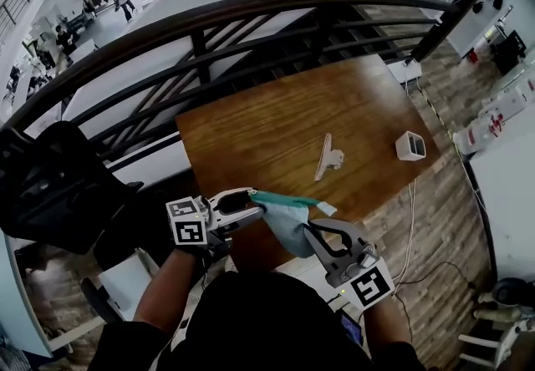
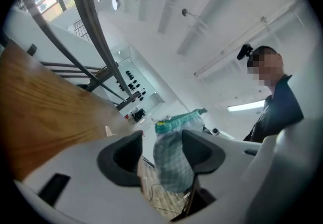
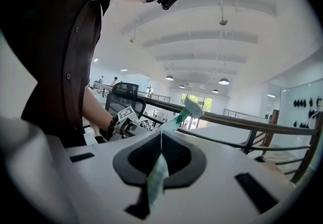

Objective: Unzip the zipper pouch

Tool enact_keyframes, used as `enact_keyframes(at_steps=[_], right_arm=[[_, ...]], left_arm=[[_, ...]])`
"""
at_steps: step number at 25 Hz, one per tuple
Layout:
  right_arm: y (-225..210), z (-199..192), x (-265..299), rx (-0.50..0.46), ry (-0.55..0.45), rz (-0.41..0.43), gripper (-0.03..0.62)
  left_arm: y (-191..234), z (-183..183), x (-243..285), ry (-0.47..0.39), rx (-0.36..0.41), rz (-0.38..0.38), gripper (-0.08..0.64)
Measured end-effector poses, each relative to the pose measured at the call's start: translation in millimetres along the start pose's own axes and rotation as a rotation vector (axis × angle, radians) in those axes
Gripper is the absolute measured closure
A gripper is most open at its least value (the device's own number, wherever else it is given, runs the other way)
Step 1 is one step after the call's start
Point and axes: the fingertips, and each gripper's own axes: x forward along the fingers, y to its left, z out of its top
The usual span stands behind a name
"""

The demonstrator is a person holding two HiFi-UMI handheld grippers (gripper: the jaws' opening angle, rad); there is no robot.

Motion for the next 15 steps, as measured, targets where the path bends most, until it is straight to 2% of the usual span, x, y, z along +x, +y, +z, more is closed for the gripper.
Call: enact_keyframes(at_steps=[2, 5, 9, 15], right_arm=[[-4.0, -0.3, -3.0, 0.012, -0.007, -0.011, 0.594], [-13.2, -6.3, -7.2, 0.047, -0.009, -0.038, 0.594], [-22.9, -22.2, -6.1, 0.065, 0.014, -0.073, 0.594], [-34.6, -59.8, -0.1, 0.069, 0.105, -0.114, 0.58]], left_arm=[[-8.3, 3.9, 3.8, 0.0, 0.002, -0.033, 0.365], [-14.3, 10.4, 3.2, 0.001, 0.027, -0.033, 0.456], [-22.0, 16.3, -4.0, 0.013, 0.079, -0.012, 0.493], [-27.4, 16.2, -4.9, 0.077, 0.224, 0.065, 0.522]])
